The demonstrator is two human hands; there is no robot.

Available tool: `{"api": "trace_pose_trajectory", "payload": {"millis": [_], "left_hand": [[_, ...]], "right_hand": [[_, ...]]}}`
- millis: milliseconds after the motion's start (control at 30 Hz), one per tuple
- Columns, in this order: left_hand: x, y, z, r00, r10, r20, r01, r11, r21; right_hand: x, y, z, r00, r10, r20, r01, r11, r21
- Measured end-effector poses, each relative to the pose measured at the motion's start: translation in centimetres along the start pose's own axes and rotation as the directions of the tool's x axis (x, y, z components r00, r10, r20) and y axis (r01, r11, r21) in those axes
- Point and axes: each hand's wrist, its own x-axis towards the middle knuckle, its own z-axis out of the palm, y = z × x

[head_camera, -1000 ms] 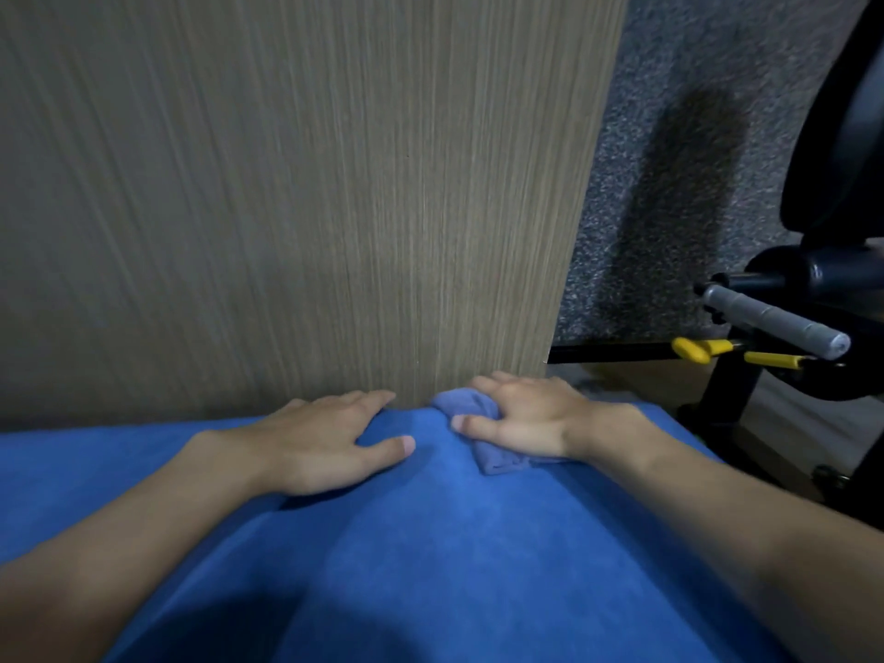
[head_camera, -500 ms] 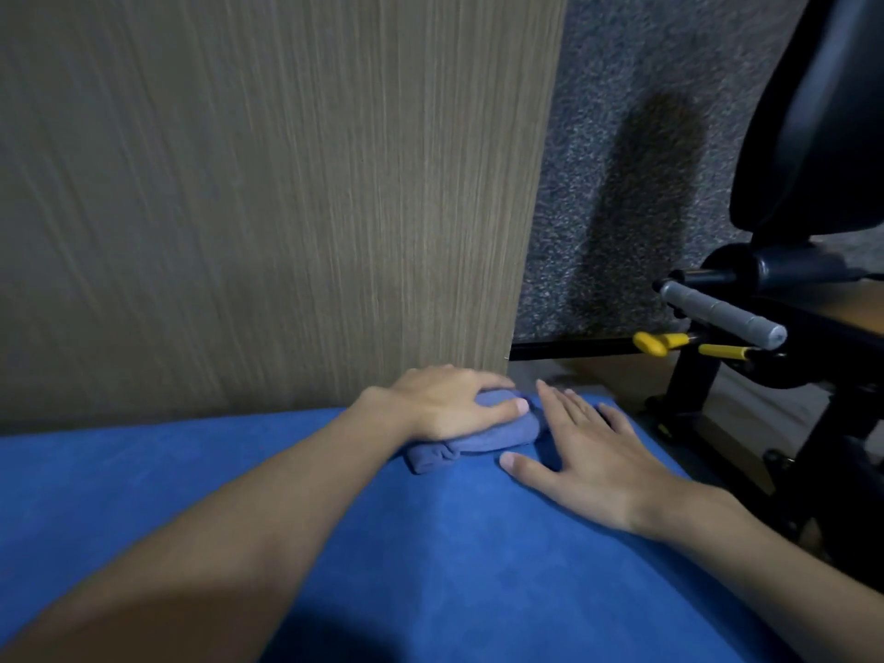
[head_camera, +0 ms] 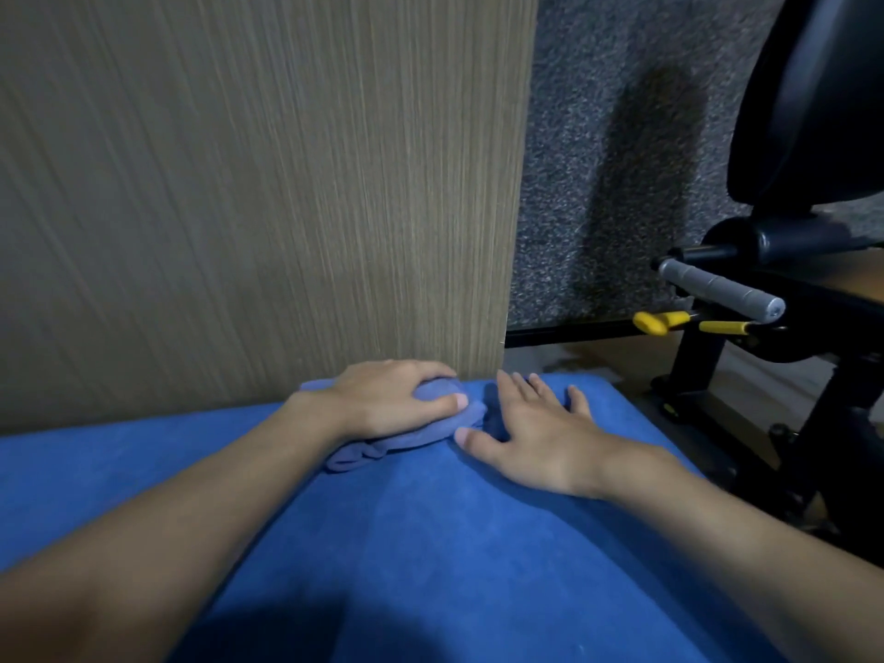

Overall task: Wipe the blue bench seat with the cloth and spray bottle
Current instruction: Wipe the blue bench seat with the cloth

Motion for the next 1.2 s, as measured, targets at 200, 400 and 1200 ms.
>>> {"api": "trace_pose_trajectory", "payload": {"millis": [200, 400, 1200], "left_hand": [[-0.2, -0.5, 0.0, 0.999, 0.009, 0.043, -0.008, 1.0, -0.018], [-3.7, -5.2, -1.1, 0.999, 0.024, 0.045, -0.022, 0.999, -0.039], [-6.3, -10.1, -1.7, 0.998, 0.032, 0.055, -0.032, 0.999, 0.011]], "right_hand": [[-0.3, 0.1, 1.1, 0.999, 0.001, -0.054, -0.002, 1.0, -0.023], [-0.7, -0.3, 0.8, 0.999, 0.025, -0.041, -0.026, 0.999, -0.022], [-1.3, -8.4, 1.4, 0.997, 0.011, -0.08, -0.011, 1.0, 0.003]]}}
